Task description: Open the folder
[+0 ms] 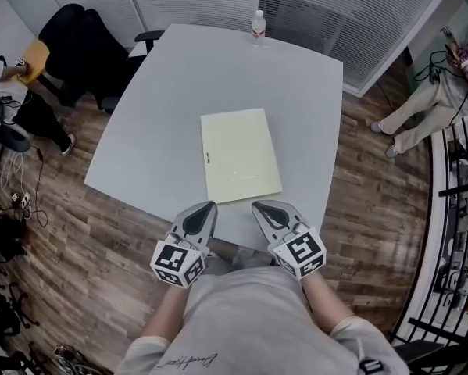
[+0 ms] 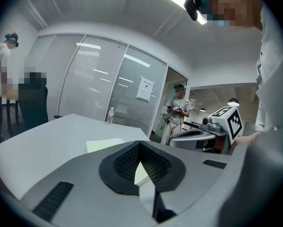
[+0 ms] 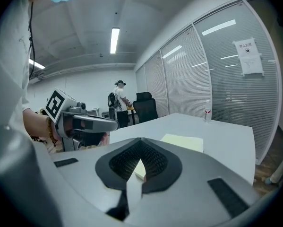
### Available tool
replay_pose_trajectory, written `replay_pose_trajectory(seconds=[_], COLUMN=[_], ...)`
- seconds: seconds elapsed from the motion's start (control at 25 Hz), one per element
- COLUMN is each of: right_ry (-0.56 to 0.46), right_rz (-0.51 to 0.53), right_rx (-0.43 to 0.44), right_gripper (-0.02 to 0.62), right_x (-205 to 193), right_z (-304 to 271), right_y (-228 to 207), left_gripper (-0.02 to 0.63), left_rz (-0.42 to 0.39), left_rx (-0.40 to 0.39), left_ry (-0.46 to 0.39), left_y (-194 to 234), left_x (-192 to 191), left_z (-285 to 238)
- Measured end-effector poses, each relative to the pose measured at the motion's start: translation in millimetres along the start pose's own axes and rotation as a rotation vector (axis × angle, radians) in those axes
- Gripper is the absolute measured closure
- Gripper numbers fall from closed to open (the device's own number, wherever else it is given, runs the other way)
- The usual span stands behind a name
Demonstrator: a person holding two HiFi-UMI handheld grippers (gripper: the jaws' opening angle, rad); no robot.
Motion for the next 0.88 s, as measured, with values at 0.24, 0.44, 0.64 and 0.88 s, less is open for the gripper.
replay_pose_trajectory(seconds=[0.24,0.44,0.64,0.88], right_ry=[0.012,0.012,0.026,0.043], right_rz=[-0.017,-0.029,-0.045,-0.037], right_rx=[-0.007,-0.037,-0.061,-0.078], right_gripper=[0.578,0.578,0.578,0.578], right_x=[-0.5,-0.6,-5.5,-11.5], right_z=[-12.6,-16.8,-23.0,-29.0], right_y=[-0.5,-3.8,-7.3,-10.0], left_gripper=[0.597,0.597,0.597,0.597], left_rz=[-0.018,-0.038,-0.054,-0.045], left_rx=[-0.004,-0.034,-0.047,-0.055], left_ry=[0.021,0.035,0.057,0.039], left_y=[14.3,20.6,28.7,37.5], left_x=[1.4,2.8,-2.2,-5.8], left_z=[-0.1,-4.7,-7.6,-6.2])
Point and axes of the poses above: the fingertips, and each gripper's own axes: z backward along the fingers, y to its left, x out of its top, the point moved 1 cm from there along z, backward along the fingers, and after that the axes turned 5 degrees about -z, right-handed, at the moved point
